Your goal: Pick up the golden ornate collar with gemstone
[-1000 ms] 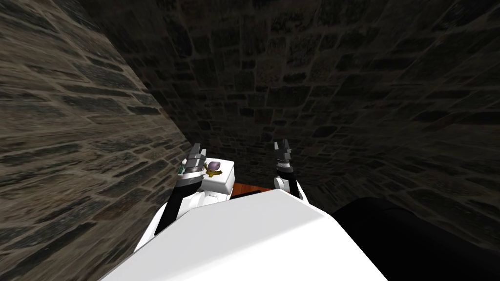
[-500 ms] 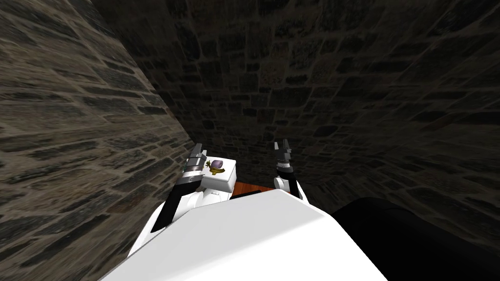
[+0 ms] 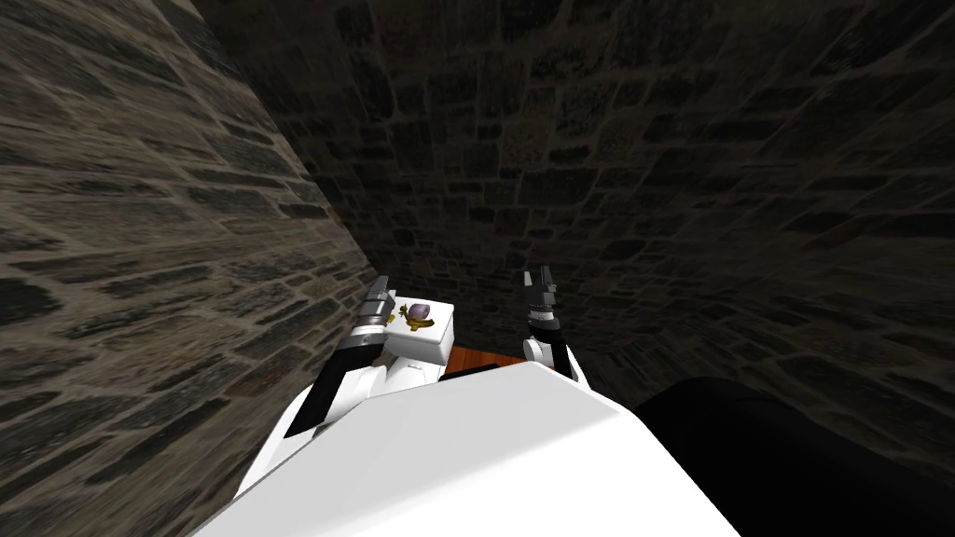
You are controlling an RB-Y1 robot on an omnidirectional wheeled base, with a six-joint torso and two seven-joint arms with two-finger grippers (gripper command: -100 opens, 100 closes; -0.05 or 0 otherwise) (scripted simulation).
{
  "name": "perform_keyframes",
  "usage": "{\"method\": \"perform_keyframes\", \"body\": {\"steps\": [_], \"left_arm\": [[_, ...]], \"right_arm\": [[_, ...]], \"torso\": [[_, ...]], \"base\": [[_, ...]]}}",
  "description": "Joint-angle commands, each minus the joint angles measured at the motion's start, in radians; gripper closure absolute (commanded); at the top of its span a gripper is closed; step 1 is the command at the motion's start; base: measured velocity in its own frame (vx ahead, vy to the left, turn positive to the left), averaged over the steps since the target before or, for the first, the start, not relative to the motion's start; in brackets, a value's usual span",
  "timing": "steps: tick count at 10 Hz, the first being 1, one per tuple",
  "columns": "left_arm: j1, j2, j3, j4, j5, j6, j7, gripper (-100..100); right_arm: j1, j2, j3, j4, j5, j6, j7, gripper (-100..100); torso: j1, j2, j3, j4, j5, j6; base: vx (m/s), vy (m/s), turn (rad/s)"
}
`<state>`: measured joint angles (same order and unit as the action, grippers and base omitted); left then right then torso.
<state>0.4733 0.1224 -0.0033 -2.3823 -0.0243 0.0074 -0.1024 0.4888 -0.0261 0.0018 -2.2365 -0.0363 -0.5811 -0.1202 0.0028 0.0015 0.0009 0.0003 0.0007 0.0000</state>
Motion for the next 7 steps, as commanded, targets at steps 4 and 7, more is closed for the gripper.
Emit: {"method": "perform_keyframes", "body": {"steps": [4,7], "left_arm": [[-0.012,0.009,0.016,-0.015,0.027,0.138,0.001,-100],[-0.016,0.012,0.022,-0.02,0.038,0.23,0.002,-100]], "right_arm": [[0.0,0.0,0.0,0.0,0.0,0.0,0.0,0],[0.0,0.0,0.0,0.0,0.0,0.0,0.0,0]], "torso": [[-0.002,-0.001,-0.001,0.0,0.0,0.0],[-0.002,-0.001,0.0,0.0,0.0,0.0]], "base": [[-0.012,0.014,-0.019],[-0.009,0.008,-0.025]]}}
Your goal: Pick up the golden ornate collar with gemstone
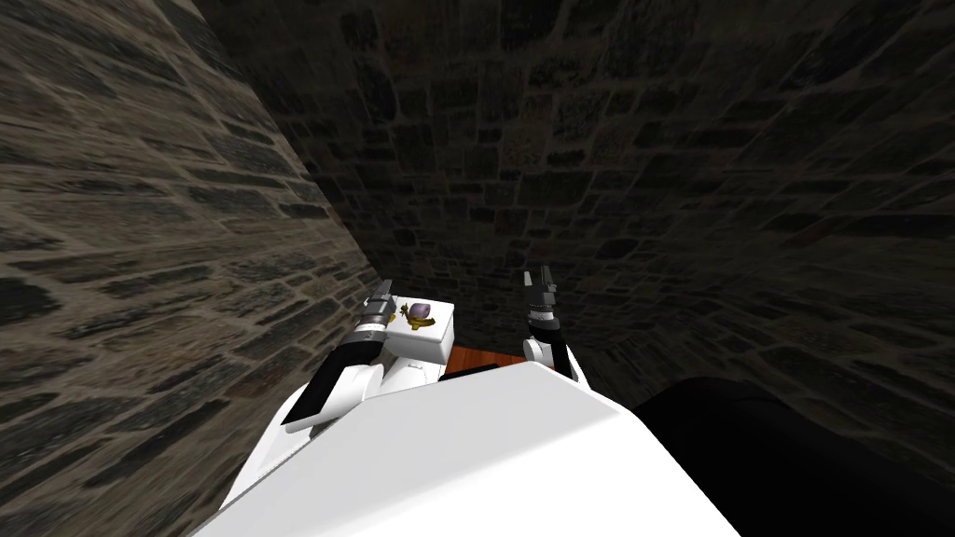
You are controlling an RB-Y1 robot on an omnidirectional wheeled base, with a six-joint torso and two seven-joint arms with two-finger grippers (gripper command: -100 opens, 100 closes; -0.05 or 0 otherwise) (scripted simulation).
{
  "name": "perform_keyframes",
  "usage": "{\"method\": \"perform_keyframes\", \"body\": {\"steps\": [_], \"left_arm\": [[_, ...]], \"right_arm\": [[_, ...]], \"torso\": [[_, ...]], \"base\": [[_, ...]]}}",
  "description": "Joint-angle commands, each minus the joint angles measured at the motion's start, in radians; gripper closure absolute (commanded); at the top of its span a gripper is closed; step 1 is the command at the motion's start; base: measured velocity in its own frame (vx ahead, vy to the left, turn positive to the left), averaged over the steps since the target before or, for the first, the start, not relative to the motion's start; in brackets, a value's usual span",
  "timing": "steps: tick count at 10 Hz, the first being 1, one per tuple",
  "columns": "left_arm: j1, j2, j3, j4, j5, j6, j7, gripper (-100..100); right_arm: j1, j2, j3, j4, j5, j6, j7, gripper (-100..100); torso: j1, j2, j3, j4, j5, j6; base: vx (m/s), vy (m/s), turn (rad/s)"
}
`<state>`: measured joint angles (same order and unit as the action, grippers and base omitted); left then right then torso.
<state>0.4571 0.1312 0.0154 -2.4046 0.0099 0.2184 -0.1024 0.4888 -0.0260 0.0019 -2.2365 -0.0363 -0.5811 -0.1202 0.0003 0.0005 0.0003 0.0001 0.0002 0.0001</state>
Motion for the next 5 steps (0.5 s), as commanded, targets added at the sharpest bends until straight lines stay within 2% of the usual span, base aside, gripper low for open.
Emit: {"method": "perform_keyframes", "body": {"steps": [1,2,5], "left_arm": [[-0.004,0.007,0.01,-0.003,0.015,0.05,0.003,-100],[-0.004,0.007,0.01,-0.003,0.015,0.082,0.003,-100],[-0.004,0.007,0.01,-0.003,0.015,0.086,0.003,-100]], "right_arm": [[0.0,0.0,0.0,0.0,0.0,0.0,0.0,0],[0.0,0.0,0.0,0.0,0.0,0.0,0.0,0],[0.0,0.0,0.0,0.0,0.0,0.0,0.0,0]], "torso": [[0.0,0.0,0.0,0.0,0.0,0.0],[0.001,0.0,0.0,0.0,0.0,0.0],[-0.001,-0.001,0.0,0.0,0.0,0.0]], "base": [[-0.016,0.014,-0.043],[-0.012,0.012,-0.037],[0.005,-0.005,0.015]]}}
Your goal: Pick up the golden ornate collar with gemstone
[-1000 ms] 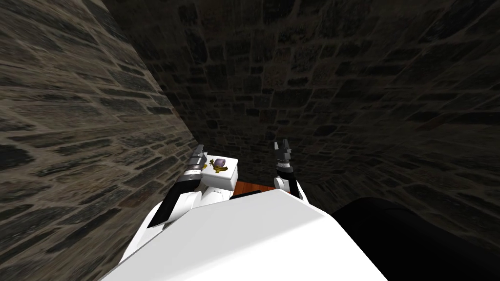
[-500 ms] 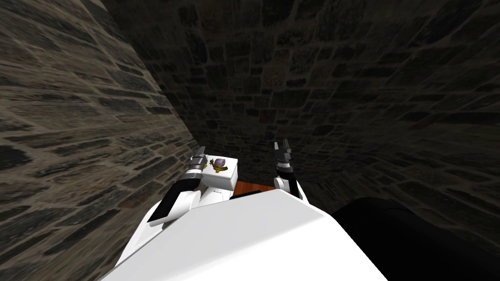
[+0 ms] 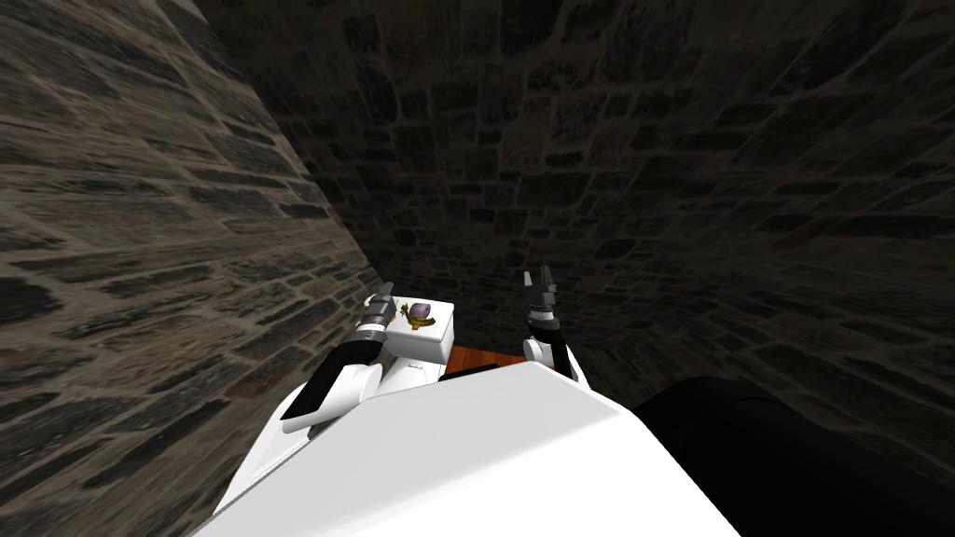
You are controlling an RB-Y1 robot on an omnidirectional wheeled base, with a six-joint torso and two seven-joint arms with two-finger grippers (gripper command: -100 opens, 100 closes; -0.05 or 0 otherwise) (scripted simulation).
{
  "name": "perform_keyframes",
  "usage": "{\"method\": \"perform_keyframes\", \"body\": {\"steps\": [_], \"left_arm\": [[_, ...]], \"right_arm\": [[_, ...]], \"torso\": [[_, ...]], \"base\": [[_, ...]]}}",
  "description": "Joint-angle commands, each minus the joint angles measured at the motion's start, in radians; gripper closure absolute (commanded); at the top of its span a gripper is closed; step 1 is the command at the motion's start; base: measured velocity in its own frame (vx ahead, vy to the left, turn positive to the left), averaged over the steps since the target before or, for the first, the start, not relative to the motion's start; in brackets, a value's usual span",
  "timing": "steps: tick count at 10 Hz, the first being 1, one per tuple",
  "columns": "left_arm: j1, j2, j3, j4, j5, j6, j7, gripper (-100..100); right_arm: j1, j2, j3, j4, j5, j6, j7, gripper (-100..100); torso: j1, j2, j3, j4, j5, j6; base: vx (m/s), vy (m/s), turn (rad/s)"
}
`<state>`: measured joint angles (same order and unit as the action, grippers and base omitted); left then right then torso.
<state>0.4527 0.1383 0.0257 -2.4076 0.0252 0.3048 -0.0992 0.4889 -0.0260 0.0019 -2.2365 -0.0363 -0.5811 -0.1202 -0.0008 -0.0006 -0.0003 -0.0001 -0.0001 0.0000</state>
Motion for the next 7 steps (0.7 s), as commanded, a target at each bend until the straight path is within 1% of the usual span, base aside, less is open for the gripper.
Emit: {"method": "perform_keyframes", "body": {"steps": [1,2,4,5,6,7], "left_arm": [[-0.005,0.004,0.007,-0.004,0.012,0.05,0.002,-100],[-0.005,0.004,0.007,-0.004,0.012,0.066,0.002,-100],[-0.005,0.004,0.007,-0.004,0.012,0.066,0.002,-100],[-0.011,0.009,0.014,-0.008,0.023,0.115,0.003,-100],[-0.011,0.009,0.014,-0.008,0.023,0.132,0.003,-100],[-0.011,0.009,0.014,-0.008,0.023,0.132,0.003,-100]], "right_arm": [[0.0,0.0,0.0,0.0,0.0,0.0,0.0,0],[0.0,0.0,0.0,0.0,0.0,0.0,0.0,0],[0.0,0.0,0.0,0.0,0.0,0.0,0.0,0],[0.0,0.0,0.0,0.0,0.0,0.0,0.0,0],[0.0,0.0,0.0,0.0,0.0,0.0,0.0,0],[0.0,0.0,0.0,0.0,0.0,0.0,0.0,0]], "torso": [[0.0,0.0,0.0,0.0,0.0,0.0],[0.001,0.001,0.001,0.0,0.0,0.0],[0.001,0.001,0.0,0.0,0.0,0.0],[-0.001,0.0,0.0,0.0,0.0,0.0],[0.0,0.0,0.0,0.0,0.0,0.0],[0.001,0.001,0.001,0.0,0.0,0.0]], "base": [[-0.015,0.011,-0.032],[-0.017,0.017,-0.054],[0.009,-0.011,0.037],[0.0,0.0,0.0],[-0.012,0.012,-0.04],[-0.008,0.008,-0.027]]}}
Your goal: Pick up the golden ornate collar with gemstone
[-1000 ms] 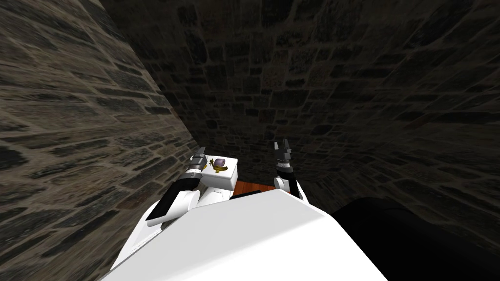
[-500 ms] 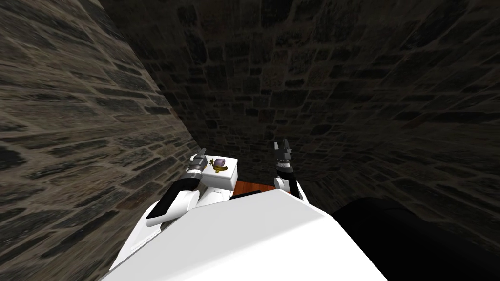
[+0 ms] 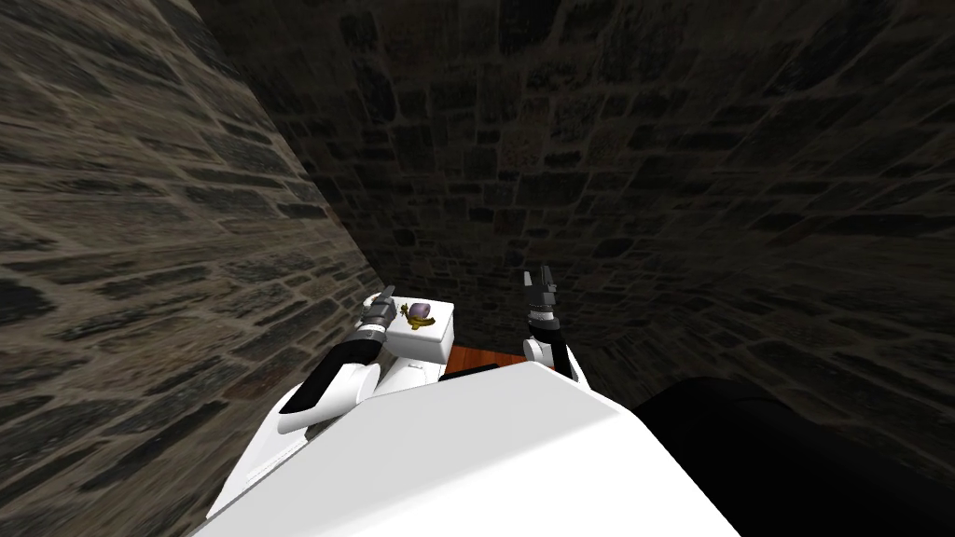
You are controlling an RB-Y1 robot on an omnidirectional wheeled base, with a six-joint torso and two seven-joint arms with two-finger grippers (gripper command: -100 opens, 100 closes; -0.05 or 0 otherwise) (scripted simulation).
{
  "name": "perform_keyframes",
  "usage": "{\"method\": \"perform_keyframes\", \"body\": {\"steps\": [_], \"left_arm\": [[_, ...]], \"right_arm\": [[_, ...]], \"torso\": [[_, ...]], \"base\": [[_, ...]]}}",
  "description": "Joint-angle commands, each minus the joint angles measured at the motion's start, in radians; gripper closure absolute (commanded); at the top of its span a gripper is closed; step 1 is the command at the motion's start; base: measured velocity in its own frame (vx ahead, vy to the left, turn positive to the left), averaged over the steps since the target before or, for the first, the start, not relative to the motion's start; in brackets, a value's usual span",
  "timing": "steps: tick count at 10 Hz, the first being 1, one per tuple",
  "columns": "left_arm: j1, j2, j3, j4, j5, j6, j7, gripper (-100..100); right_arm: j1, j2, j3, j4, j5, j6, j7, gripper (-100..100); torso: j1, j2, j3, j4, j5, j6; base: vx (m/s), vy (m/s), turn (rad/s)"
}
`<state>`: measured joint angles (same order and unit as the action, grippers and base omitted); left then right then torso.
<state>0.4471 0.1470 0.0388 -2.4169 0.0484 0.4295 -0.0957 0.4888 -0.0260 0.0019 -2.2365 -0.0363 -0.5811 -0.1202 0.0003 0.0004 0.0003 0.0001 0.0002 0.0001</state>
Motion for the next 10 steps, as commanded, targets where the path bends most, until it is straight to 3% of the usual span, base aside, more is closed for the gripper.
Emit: {"method": "perform_keyframes", "body": {"steps": [1,7,8,10], "left_arm": [[-0.005,0.0,0.001,0.002,0.0,0.008,0.0,-100],[-0.005,0.0,0.001,0.002,0.0,0.008,0.0,-100],[0.003,0.001,0.006,-0.004,0.02,0.048,0.004,-100],[0.007,0.002,0.01,-0.008,0.035,0.082,0.007,-100]], "right_arm": [[0.0,0.0,0.0,0.0,0.0,0.0,0.0,0],[0.0,0.0,0.0,0.0,0.0,0.0,0.0,0],[0.0,0.0,0.0,0.0,0.0,0.0,0.0,0],[0.0,0.0,0.0,0.0,0.0,0.0,0.0,0]], "torso": [[0.0,0.0,0.0,0.0,0.0,0.0],[-0.001,0.0,0.0,0.0,0.0,0.0],[-0.001,-0.001,0.0,0.0,0.0,0.0],[0.001,0.001,0.0,0.0,0.0,0.0]], "base": [[-0.004,0.004,-0.012],[-0.007,0.001,0.004],[-0.013,0.014,-0.044],[-0.017,0.018,-0.057]]}}
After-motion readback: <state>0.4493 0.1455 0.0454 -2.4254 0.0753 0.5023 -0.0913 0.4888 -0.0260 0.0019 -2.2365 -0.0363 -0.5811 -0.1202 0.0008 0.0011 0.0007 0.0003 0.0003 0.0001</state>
